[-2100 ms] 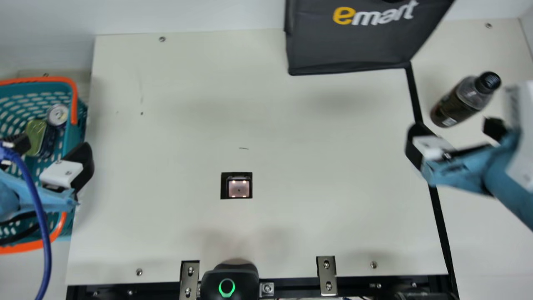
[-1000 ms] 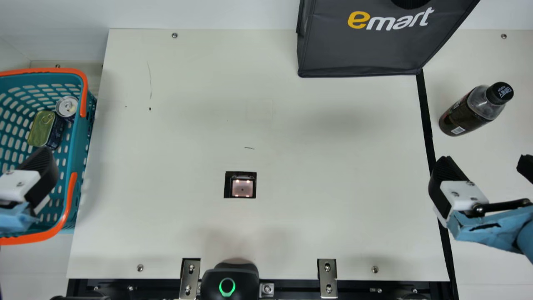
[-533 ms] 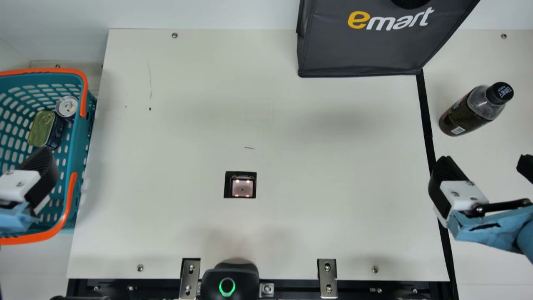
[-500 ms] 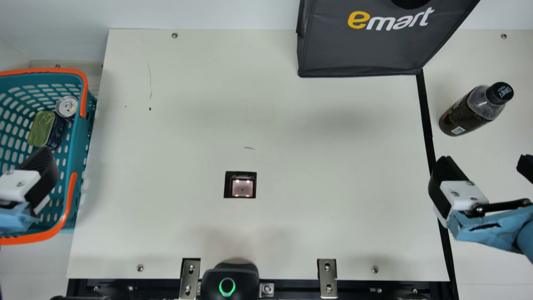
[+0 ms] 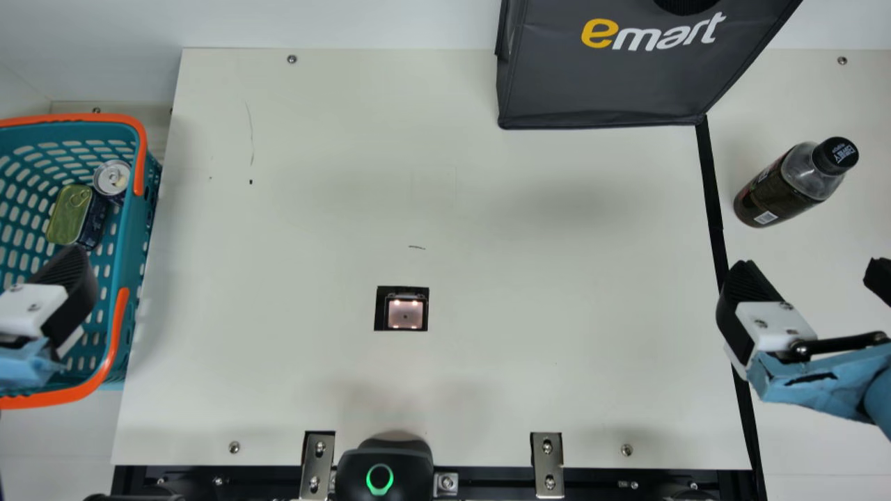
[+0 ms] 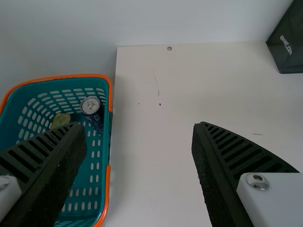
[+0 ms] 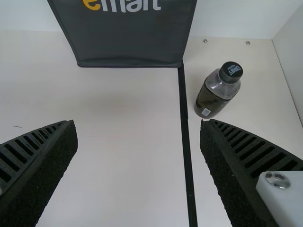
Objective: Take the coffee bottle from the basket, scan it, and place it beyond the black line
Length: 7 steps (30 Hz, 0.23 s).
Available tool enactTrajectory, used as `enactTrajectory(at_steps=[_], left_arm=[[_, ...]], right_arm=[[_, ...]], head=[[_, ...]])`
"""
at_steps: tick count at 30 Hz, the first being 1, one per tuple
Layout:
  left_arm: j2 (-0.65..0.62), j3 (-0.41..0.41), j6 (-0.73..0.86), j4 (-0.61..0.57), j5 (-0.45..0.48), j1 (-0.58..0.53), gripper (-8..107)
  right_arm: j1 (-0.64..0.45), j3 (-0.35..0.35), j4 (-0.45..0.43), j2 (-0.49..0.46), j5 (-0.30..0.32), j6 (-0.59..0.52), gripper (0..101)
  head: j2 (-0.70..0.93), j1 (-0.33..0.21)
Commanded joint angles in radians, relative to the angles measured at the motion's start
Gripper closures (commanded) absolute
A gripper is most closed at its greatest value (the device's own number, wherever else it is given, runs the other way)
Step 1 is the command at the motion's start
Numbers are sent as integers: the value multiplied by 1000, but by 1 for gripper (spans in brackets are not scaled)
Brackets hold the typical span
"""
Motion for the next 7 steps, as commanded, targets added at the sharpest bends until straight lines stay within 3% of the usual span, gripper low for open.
enactTrajectory(at_steps=[1,7], left_arm=[[0,0,0,0,0,0,9],[0,0,0,0,0,0,9]], right_arm=[[0,0,0,0,0,0,10],[0,0,0,0,0,0,10]], head=[[2,-26],[2,-26]])
